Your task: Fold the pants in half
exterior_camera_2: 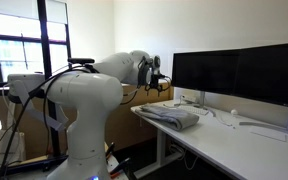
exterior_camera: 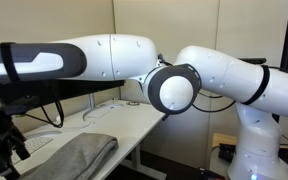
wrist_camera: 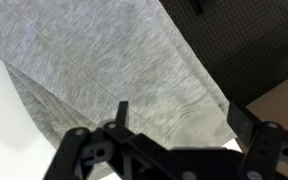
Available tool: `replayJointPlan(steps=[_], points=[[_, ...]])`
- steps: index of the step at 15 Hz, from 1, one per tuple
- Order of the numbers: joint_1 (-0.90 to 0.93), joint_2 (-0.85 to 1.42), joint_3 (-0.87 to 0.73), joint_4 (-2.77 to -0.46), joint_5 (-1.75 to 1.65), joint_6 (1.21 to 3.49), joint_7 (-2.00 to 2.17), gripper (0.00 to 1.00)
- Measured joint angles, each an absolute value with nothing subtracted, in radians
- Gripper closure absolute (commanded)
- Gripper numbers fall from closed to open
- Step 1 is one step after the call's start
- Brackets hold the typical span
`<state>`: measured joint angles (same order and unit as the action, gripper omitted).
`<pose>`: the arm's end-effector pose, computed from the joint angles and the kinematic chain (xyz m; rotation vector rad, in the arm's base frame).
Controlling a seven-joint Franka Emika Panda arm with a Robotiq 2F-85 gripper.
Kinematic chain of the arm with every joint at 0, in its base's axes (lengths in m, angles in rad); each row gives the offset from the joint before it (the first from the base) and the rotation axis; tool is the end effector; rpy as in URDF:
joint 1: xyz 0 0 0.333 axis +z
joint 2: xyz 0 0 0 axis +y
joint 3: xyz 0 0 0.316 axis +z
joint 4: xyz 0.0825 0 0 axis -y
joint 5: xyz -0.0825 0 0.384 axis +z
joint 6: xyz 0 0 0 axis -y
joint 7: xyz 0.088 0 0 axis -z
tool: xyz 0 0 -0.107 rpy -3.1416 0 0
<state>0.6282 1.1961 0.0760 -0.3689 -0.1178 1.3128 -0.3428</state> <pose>0.6162 0.4558 0.3316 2.6686 1.4442 -0.3674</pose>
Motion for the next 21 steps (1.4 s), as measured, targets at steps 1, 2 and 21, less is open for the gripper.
replayJointPlan(steps=[1,2,21], points=[[0.628,1.195,0.075,-0.368,-0.118,1.313,-0.343,0.0],[0.629,1.191,0.075,-0.367,-0.118,1.313,-0.343,0.0],[0.704,1.006,-0.005,-0.357,-0.132,1.252,-0.082,0.0]])
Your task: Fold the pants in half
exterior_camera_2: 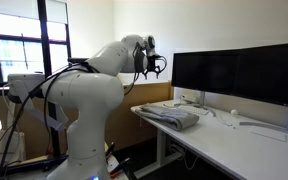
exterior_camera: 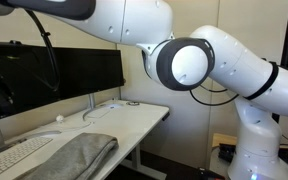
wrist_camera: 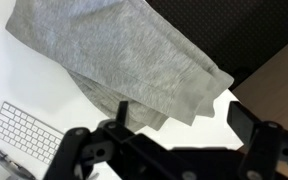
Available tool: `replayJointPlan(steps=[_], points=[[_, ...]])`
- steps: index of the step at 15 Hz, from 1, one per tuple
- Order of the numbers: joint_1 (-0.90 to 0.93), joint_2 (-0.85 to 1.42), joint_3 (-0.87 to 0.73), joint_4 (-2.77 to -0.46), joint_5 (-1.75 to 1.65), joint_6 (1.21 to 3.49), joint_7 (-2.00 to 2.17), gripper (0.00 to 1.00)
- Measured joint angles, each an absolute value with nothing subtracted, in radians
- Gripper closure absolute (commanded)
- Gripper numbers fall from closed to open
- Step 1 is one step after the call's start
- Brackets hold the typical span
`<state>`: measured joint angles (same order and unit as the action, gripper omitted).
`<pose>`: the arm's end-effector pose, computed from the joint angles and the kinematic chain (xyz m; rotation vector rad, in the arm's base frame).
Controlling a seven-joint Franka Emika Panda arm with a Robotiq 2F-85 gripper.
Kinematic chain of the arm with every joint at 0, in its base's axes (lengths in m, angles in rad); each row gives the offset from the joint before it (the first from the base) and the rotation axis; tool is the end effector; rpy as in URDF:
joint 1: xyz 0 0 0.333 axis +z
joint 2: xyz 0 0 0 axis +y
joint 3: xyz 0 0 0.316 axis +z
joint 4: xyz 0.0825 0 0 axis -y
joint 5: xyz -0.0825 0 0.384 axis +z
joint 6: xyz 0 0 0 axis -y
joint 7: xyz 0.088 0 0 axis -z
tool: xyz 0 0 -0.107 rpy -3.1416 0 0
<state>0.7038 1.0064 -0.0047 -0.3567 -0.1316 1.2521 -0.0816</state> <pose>0.5799 0.4683 0.4773 2.7751 1.0897 -0.0979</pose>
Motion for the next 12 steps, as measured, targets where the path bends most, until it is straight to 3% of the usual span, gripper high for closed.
replayJointPlan(steps=[12], points=[[0.704,0.968,-0.02,-0.354,-0.129,1.249,0.111,0.0]])
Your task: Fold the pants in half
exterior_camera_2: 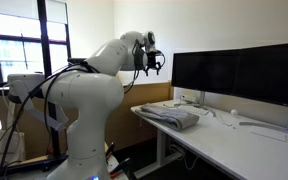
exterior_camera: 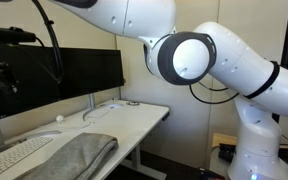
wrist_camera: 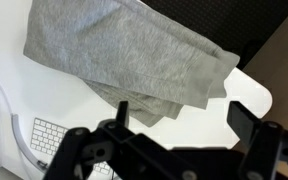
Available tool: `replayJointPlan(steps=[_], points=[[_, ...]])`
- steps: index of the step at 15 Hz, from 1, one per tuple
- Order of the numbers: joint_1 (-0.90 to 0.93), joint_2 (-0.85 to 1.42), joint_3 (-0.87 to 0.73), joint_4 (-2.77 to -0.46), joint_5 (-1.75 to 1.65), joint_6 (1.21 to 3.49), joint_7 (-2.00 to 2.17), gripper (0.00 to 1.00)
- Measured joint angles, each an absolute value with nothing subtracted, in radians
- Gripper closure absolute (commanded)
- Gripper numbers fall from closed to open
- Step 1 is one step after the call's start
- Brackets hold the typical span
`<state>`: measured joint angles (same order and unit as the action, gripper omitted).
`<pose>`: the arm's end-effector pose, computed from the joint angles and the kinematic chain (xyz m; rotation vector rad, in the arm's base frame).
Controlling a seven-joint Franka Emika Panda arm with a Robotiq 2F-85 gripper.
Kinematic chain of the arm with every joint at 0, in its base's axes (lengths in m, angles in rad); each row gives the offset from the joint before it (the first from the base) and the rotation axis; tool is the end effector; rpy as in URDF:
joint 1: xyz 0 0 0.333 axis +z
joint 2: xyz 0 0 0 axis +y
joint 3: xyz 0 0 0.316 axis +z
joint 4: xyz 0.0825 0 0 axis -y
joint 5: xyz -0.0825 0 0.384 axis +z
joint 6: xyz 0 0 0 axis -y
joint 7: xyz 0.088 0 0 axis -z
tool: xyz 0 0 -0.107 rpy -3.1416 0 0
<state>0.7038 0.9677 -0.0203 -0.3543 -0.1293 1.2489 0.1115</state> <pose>0.5773 0.4608 0.5070 2.8740 0.8011 -0.0176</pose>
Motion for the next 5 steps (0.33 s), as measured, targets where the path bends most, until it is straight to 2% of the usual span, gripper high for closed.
replayJointPlan(steps=[5], points=[[0.704,0.965,-0.015,-0.354,-0.129,1.249,0.112,0.0]])
